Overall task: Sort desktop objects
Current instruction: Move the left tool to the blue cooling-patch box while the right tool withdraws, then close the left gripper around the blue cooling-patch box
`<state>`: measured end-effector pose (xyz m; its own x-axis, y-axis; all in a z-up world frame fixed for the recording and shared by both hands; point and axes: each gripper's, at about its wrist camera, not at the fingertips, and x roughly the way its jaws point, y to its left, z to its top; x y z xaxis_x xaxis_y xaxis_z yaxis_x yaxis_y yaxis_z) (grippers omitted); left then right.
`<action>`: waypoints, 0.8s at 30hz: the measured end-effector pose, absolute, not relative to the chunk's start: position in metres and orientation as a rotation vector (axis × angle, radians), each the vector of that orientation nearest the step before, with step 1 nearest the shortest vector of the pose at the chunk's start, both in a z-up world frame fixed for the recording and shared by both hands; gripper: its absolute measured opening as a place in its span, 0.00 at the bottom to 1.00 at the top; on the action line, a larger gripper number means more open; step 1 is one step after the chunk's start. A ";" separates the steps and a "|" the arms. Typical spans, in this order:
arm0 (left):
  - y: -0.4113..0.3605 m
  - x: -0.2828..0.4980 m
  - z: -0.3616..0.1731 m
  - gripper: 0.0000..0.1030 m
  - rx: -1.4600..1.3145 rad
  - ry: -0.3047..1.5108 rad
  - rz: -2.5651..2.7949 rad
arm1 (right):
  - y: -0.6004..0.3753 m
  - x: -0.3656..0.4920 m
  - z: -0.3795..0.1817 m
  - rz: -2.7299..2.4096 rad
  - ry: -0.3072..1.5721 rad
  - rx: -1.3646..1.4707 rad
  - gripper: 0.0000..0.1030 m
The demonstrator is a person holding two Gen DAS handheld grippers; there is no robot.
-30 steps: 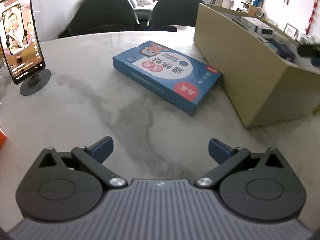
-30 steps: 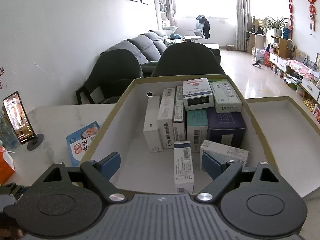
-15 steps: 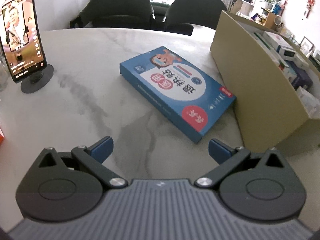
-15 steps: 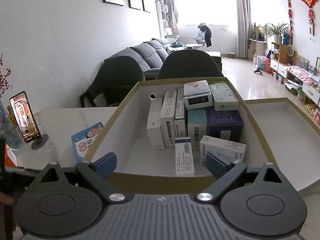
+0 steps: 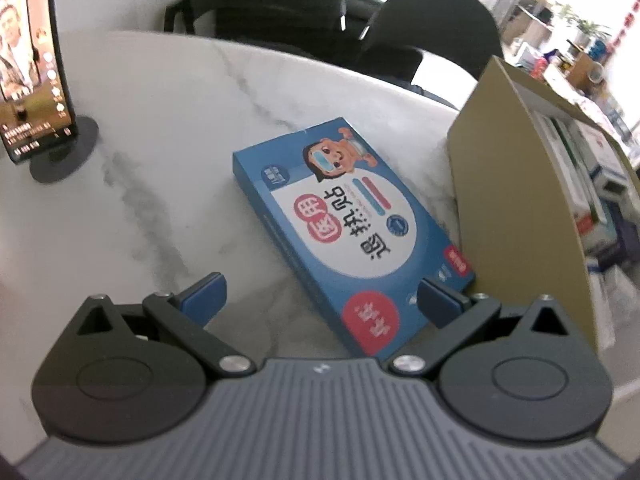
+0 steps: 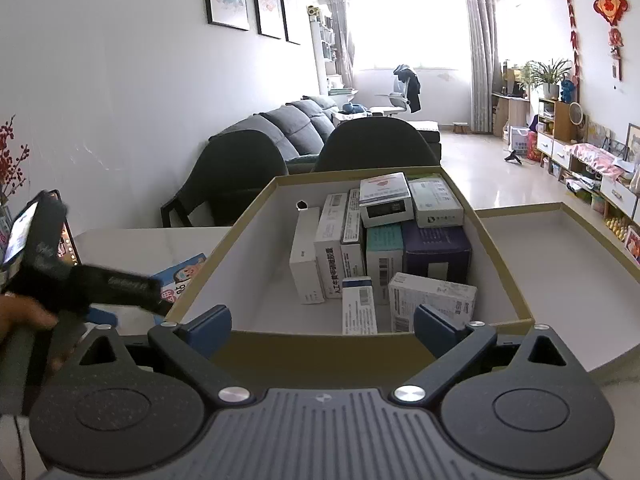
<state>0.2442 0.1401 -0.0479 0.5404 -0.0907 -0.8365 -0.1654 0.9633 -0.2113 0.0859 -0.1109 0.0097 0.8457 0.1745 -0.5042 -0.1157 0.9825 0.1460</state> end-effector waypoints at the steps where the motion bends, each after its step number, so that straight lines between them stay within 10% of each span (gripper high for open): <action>1: 0.139 0.248 -0.048 1.00 -0.294 1.015 0.053 | -0.112 0.085 0.009 0.154 0.541 0.114 0.96; 24: 0.125 0.328 -0.050 1.00 -0.404 1.160 0.330 | -0.124 0.079 0.001 0.165 0.564 0.166 0.97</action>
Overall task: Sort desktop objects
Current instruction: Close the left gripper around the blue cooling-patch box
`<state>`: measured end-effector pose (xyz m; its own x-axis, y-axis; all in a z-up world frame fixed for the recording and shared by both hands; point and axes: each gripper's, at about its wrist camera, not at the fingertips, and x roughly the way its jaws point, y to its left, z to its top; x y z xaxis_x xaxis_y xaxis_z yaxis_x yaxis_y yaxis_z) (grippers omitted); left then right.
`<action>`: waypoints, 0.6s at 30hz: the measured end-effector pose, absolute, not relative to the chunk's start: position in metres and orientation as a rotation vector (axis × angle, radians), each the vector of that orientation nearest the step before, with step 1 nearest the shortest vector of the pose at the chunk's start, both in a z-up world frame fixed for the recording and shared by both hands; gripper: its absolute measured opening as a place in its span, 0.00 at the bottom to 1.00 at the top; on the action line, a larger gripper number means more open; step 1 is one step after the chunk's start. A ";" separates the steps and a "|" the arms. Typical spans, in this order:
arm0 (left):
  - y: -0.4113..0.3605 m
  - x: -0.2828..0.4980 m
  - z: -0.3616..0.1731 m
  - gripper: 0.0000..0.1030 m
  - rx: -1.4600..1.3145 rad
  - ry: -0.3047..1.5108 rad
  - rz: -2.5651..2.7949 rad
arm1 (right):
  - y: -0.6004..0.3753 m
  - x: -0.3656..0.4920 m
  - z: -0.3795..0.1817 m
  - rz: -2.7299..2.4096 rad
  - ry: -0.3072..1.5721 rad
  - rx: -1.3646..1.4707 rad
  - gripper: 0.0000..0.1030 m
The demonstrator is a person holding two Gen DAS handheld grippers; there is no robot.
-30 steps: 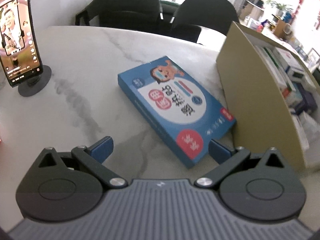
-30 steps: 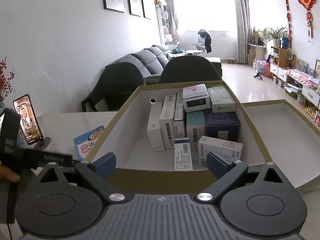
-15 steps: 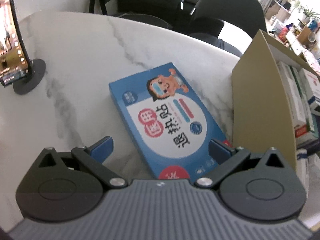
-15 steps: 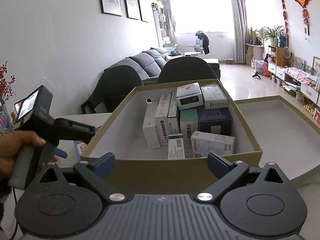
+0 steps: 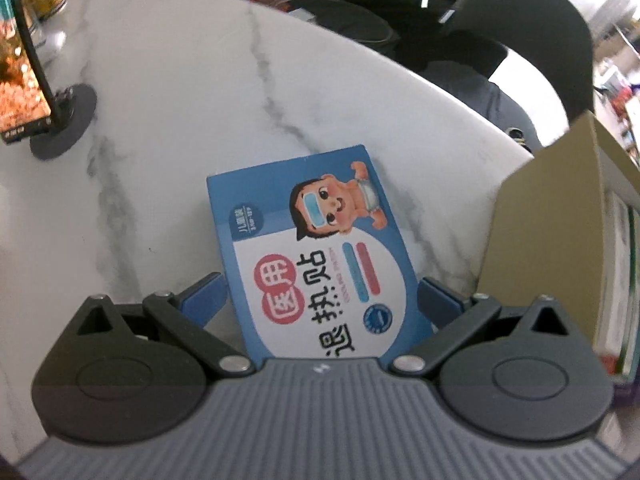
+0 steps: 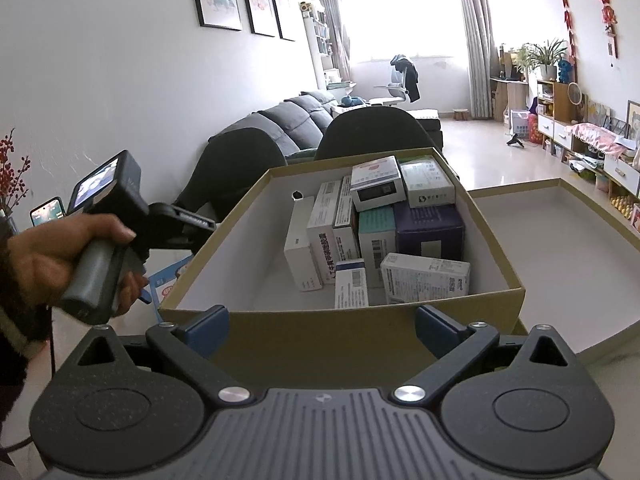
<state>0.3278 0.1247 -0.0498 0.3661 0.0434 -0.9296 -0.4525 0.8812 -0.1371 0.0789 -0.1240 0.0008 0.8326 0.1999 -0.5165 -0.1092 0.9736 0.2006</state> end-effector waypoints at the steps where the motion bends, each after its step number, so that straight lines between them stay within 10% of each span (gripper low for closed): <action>1: 0.125 0.330 -0.050 1.00 -0.407 1.165 0.348 | -0.124 0.079 0.001 0.165 0.565 0.165 0.97; 18: 0.107 0.361 -0.049 1.00 -0.315 1.209 0.474 | -0.120 0.082 -0.004 0.171 0.579 0.178 1.00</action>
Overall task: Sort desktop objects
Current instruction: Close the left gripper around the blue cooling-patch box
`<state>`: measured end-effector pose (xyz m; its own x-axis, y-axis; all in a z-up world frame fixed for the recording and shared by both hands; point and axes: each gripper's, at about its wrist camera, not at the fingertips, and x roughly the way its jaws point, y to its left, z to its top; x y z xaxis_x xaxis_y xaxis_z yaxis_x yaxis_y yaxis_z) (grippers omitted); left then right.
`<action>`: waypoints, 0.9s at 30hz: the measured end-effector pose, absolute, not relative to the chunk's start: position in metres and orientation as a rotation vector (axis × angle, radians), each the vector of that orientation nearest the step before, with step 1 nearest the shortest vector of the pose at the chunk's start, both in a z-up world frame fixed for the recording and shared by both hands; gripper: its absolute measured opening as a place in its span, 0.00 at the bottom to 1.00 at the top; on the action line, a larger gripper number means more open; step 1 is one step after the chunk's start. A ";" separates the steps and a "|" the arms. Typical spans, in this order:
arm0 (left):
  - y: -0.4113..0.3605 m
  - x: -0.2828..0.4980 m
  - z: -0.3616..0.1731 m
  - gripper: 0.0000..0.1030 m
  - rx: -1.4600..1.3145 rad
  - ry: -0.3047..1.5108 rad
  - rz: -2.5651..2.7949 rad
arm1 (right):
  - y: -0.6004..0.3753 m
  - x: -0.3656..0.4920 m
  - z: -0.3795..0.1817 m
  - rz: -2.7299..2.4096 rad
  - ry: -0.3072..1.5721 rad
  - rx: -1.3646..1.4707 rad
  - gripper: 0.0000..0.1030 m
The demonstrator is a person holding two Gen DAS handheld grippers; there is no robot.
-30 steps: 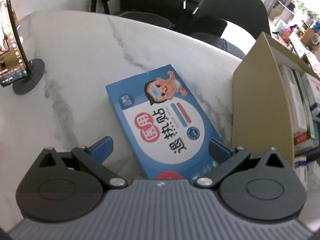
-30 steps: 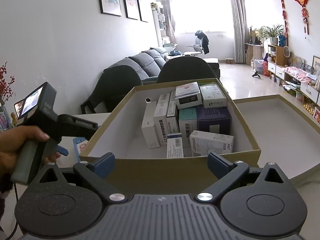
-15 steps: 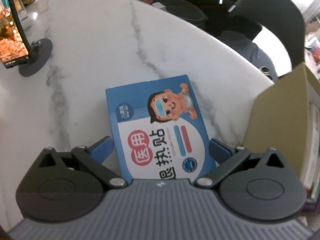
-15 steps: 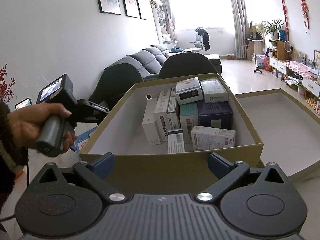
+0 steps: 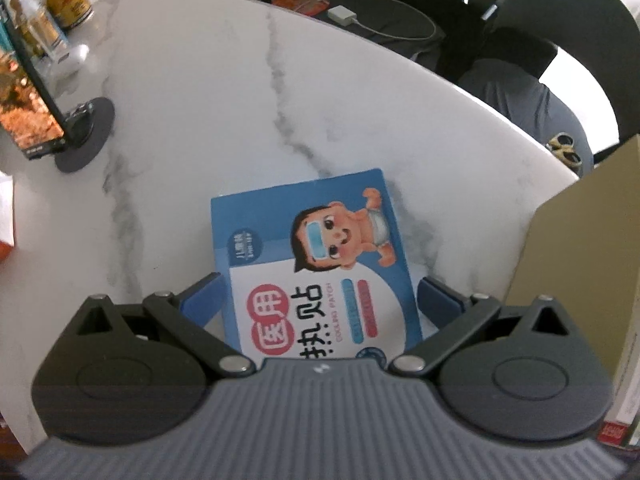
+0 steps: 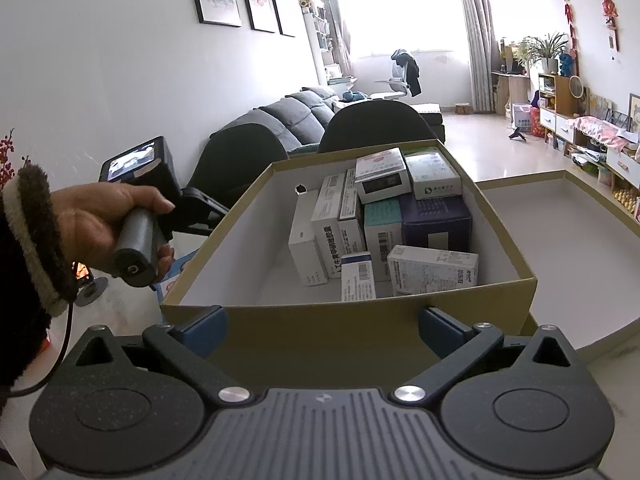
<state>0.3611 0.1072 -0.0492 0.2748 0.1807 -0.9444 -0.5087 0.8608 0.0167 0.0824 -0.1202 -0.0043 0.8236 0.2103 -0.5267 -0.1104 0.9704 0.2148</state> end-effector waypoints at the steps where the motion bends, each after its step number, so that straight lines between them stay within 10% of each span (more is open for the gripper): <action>1: 0.106 0.362 -0.049 1.00 -0.308 1.210 0.476 | -0.120 0.083 -0.005 0.172 0.581 0.178 1.00; 27: 0.093 0.336 -0.059 1.00 -0.082 1.121 0.419 | -0.115 0.072 0.003 0.180 0.560 0.190 0.99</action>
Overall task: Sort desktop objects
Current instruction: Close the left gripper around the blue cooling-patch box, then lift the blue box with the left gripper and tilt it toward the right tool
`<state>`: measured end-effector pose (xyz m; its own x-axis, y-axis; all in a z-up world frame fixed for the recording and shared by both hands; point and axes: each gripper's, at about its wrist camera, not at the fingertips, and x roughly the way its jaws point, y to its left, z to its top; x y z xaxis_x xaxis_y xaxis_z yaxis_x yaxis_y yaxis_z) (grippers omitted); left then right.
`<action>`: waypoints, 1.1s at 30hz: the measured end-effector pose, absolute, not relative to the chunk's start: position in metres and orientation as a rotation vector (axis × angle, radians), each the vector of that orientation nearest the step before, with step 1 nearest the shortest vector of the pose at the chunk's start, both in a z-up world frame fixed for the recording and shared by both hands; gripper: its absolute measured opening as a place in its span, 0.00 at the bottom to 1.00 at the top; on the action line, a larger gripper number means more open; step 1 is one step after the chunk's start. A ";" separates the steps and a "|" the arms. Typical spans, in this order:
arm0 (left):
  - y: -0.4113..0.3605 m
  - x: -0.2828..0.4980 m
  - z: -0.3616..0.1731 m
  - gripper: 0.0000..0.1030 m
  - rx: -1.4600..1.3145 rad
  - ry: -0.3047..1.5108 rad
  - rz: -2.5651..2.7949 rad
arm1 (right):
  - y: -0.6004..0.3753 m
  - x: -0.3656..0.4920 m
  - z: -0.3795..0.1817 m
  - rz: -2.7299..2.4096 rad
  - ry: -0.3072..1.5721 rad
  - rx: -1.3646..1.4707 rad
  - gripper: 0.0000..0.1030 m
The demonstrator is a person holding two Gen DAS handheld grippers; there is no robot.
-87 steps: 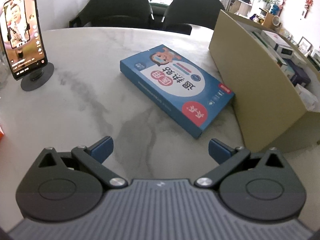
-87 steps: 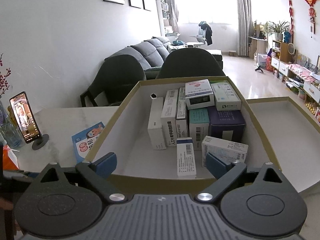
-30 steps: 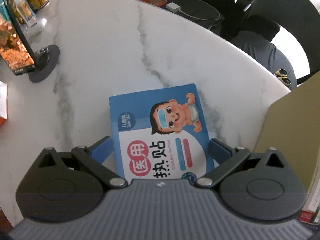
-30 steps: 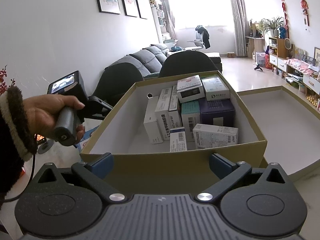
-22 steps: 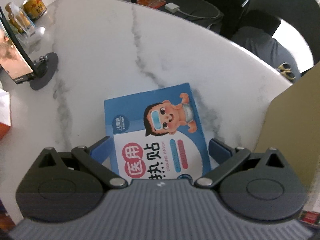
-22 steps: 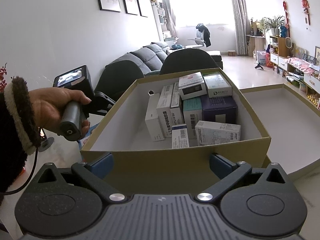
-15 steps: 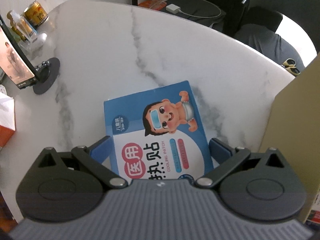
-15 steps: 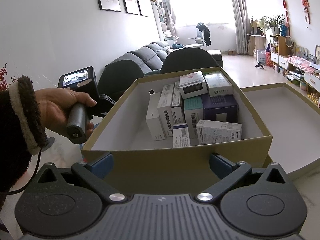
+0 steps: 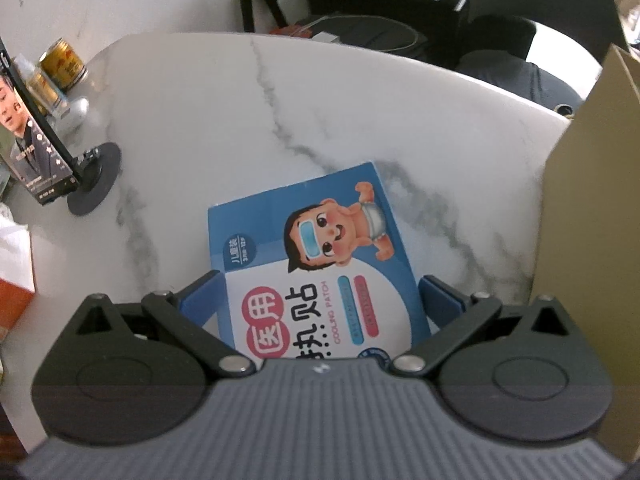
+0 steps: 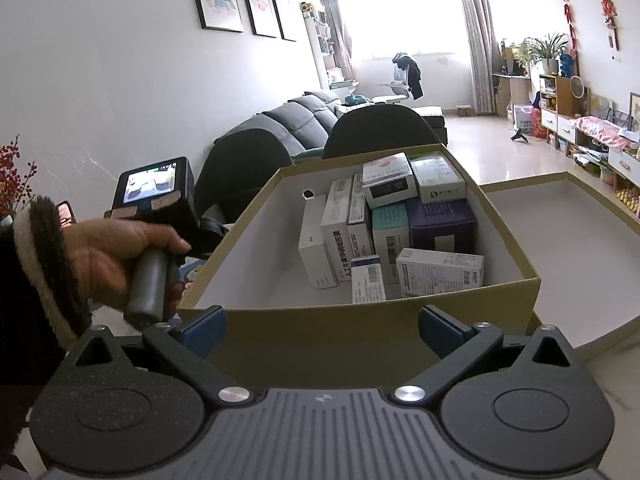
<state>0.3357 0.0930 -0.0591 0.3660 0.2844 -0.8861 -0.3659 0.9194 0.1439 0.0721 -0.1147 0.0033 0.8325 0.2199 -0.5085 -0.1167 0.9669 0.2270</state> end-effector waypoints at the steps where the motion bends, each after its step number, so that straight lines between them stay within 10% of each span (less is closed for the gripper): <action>1: 0.094 0.333 -0.059 1.00 -0.075 1.113 0.409 | -0.114 0.071 0.004 0.181 0.558 0.188 0.99; 33: 0.124 0.237 -0.069 1.00 0.177 0.933 0.102 | -0.067 0.043 0.012 0.228 0.557 0.155 0.99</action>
<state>0.2368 0.1239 -0.0689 0.5917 0.1634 -0.7895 -0.0103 0.9807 0.1952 0.0432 -0.0672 0.0124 0.8246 0.2553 -0.5048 -0.1717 0.9632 0.2067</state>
